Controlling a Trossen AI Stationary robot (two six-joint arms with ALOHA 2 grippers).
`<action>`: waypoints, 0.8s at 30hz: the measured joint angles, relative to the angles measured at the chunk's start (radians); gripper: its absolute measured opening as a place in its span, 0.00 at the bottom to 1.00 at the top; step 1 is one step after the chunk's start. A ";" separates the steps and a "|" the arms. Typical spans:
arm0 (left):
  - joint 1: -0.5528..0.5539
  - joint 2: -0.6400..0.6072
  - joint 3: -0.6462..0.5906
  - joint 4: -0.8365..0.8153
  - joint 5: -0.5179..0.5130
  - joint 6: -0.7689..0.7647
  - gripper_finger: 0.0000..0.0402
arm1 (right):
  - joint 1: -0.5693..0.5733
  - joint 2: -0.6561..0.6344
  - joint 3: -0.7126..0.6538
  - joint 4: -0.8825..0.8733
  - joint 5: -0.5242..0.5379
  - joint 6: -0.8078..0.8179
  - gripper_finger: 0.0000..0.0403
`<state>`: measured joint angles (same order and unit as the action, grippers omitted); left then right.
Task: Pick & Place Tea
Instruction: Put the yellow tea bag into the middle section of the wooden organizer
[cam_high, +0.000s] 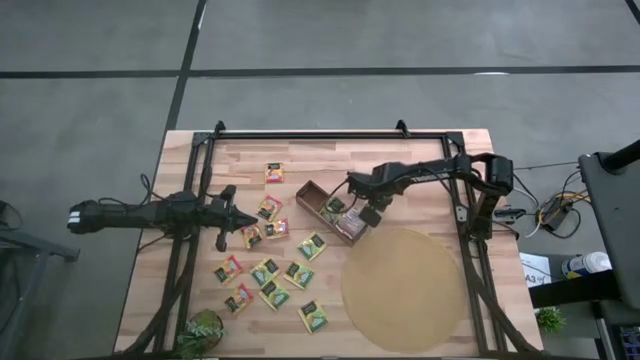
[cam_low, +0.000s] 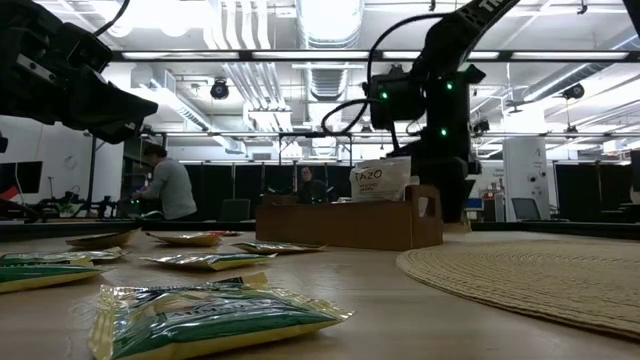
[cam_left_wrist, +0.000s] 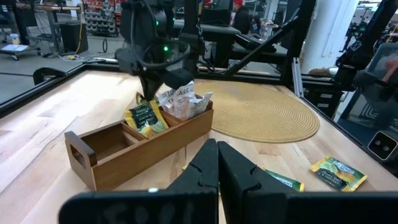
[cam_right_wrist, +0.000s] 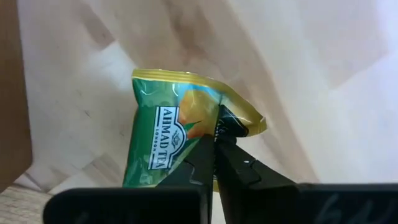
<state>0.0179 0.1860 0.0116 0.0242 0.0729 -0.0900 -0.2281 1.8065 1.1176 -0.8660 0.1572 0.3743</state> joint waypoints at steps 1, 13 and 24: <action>0.000 0.000 0.000 0.000 0.000 0.000 0.00 | 0.001 -0.002 0.016 -0.019 0.017 -0.008 0.02; 0.000 0.000 0.000 0.000 0.000 0.000 0.00 | 0.008 -0.020 0.258 -0.229 0.146 -0.046 0.02; 0.000 0.000 0.000 0.000 0.000 0.000 0.00 | 0.062 0.013 0.491 -0.262 0.160 -0.062 0.02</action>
<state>0.0177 0.1859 0.0115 0.0244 0.0731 -0.0901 -0.1664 1.8191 1.6085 -1.1278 0.3176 0.3127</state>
